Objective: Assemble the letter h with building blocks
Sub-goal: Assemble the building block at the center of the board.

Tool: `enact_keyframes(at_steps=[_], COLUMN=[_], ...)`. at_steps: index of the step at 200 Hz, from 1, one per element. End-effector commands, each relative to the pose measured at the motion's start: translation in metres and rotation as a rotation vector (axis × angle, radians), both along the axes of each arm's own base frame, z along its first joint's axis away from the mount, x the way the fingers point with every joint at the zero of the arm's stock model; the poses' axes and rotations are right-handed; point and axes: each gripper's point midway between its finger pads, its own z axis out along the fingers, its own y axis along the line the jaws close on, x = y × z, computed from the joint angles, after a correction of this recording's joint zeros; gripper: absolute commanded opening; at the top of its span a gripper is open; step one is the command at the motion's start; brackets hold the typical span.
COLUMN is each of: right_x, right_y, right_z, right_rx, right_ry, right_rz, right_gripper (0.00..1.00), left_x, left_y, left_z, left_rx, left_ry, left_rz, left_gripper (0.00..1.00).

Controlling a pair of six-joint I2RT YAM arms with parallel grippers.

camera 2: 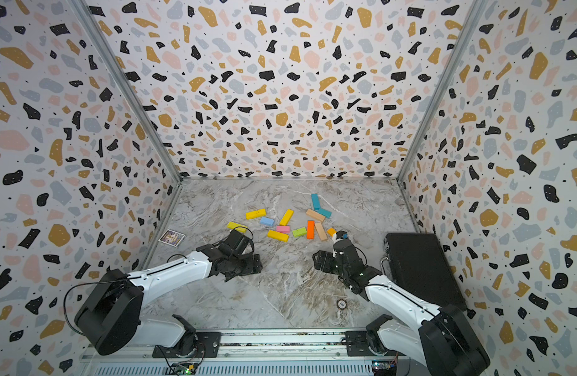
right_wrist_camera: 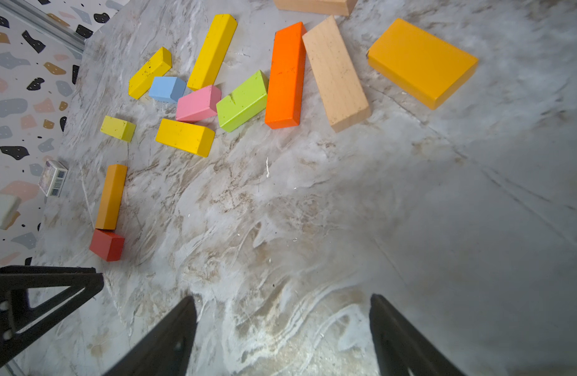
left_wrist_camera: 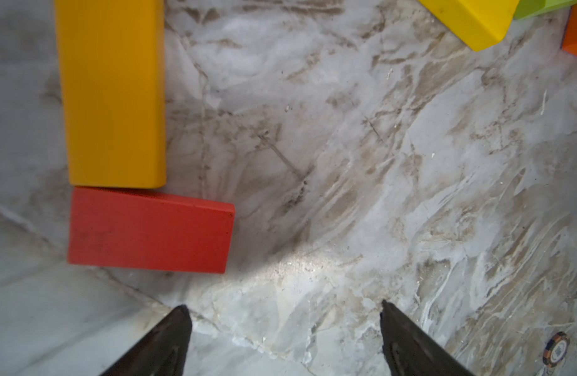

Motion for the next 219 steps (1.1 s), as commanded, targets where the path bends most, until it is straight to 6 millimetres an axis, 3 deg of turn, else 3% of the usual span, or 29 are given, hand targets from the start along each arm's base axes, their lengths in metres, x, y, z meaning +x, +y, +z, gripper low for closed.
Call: enact_keyframes(at_steps=[1, 55, 219], right_x=[-0.001, 0.000, 0.000], right_y=[0.000, 0.000, 0.000], right_z=[0.003, 0.003, 0.002], right_rx=[-0.008, -0.007, -0.008], right_ry=[-0.008, -0.009, -0.006], right_rz=[0.002, 0.002, 0.003], right_gripper=[0.85, 0.85, 0.85], left_x=[0.001, 0.002, 0.009], left_y=[0.003, 0.006, 0.009], left_z=[-0.010, -0.023, -0.025], left_rx=[0.023, 0.059, 0.097], left_ry=[-0.001, 0.015, 0.010], left_rz=[0.010, 0.007, -0.003], left_gripper=[0.90, 0.90, 0.89])
